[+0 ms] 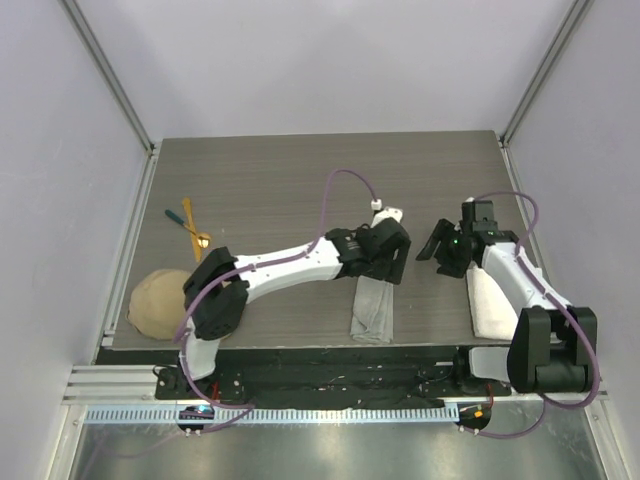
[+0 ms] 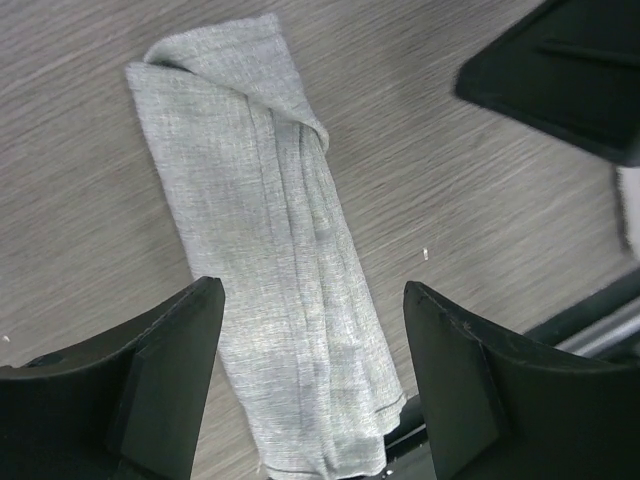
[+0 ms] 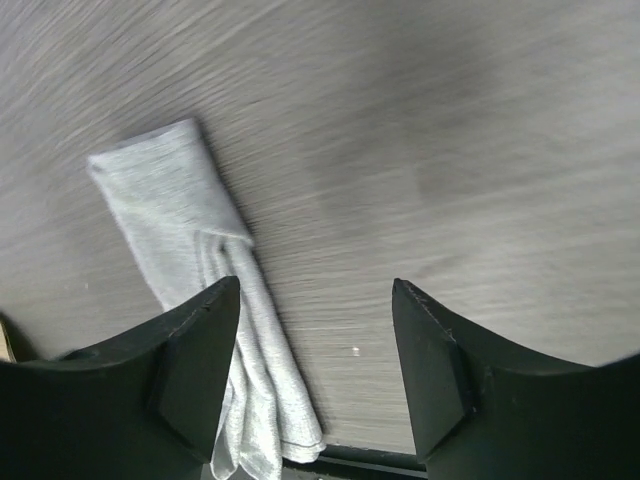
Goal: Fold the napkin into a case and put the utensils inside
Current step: Smooth out the smaller rectangle-folded napkin at the center of the board, then turn over the smaller rectangle folded napkin at the center of the board.
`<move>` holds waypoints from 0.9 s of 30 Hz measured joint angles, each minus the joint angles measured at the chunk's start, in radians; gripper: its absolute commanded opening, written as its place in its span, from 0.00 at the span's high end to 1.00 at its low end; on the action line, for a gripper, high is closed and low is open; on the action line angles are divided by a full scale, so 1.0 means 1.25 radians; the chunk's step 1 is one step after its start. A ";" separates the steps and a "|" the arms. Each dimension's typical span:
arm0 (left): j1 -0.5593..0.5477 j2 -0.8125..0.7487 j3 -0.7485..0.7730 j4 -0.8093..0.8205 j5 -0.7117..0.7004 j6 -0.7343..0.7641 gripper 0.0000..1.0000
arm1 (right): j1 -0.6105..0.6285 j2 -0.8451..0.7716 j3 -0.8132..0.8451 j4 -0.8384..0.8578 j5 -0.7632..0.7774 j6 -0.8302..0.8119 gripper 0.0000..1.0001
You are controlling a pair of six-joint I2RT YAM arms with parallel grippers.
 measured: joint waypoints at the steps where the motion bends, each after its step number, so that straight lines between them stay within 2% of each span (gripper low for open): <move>1: -0.016 0.024 0.040 -0.039 -0.031 -0.011 0.26 | -0.016 -0.020 -0.017 -0.001 0.004 0.007 0.29; 7: -0.073 0.182 0.200 -0.186 -0.144 -0.053 0.23 | -0.065 -0.099 -0.055 -0.013 0.054 0.045 0.25; 13: -0.092 0.268 0.269 -0.279 -0.209 -0.093 0.22 | -0.070 -0.148 -0.062 -0.022 0.096 0.072 0.25; 23: -0.099 0.309 0.330 -0.320 -0.239 -0.133 0.25 | -0.073 -0.175 -0.088 -0.026 0.105 0.072 0.25; 27: -0.103 0.325 0.339 -0.327 -0.239 -0.146 0.30 | -0.075 -0.175 -0.094 -0.023 0.104 0.072 0.25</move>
